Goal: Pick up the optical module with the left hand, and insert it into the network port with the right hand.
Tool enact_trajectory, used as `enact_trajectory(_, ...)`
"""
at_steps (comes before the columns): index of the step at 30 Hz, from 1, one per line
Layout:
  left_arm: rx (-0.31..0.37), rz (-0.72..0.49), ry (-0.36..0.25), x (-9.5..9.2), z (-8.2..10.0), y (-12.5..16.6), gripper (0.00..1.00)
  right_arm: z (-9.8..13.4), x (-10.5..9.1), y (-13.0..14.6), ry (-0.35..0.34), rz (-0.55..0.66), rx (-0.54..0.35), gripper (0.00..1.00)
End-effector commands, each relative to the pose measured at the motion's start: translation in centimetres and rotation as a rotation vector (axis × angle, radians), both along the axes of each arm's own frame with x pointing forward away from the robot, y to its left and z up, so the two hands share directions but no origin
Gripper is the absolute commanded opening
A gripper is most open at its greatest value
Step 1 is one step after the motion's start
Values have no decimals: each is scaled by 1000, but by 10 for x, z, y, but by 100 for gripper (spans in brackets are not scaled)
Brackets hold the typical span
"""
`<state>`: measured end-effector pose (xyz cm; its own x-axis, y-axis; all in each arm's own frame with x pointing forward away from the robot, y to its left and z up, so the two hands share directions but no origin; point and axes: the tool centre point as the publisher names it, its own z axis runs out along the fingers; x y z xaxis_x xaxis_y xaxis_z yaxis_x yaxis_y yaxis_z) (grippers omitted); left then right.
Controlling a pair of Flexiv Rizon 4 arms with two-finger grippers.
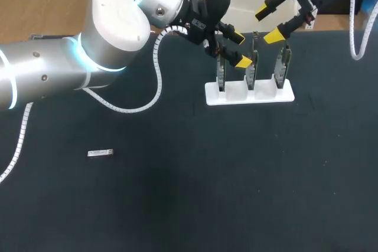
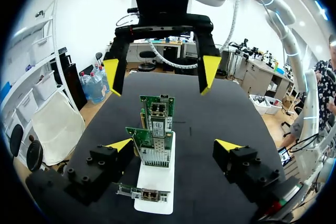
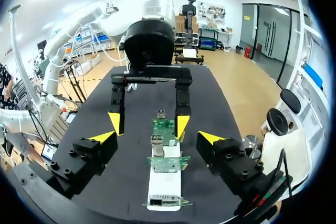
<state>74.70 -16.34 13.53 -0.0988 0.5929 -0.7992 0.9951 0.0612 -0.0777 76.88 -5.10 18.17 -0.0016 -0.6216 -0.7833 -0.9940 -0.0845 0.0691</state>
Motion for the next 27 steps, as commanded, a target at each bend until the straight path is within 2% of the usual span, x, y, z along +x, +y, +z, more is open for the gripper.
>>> enact_trajectory(1,5,-2,3,2,0,-1,100,4,6,1,-3,4,0,100)
enact_trajectory(3,5,-2,3,2,0,-1,100,7,6,1,-14,0,6,100)
enact_trajectory(4,5,-2,3,2,0,-1,100,8,6,1,-17,-2,8,84)
enact_trajectory(5,5,-2,3,2,0,-1,100,10,6,1,-21,-8,13,31)
enact_trajectory(6,5,-2,3,2,0,-1,100,11,6,1,-24,-10,16,2)
enact_trajectory(7,5,-2,3,2,0,-1,100,12,6,2,-29,-15,14,0)
enact_trajectory(27,5,-2,3,2,0,-1,100,11,2,16,-47,-27,21,0)
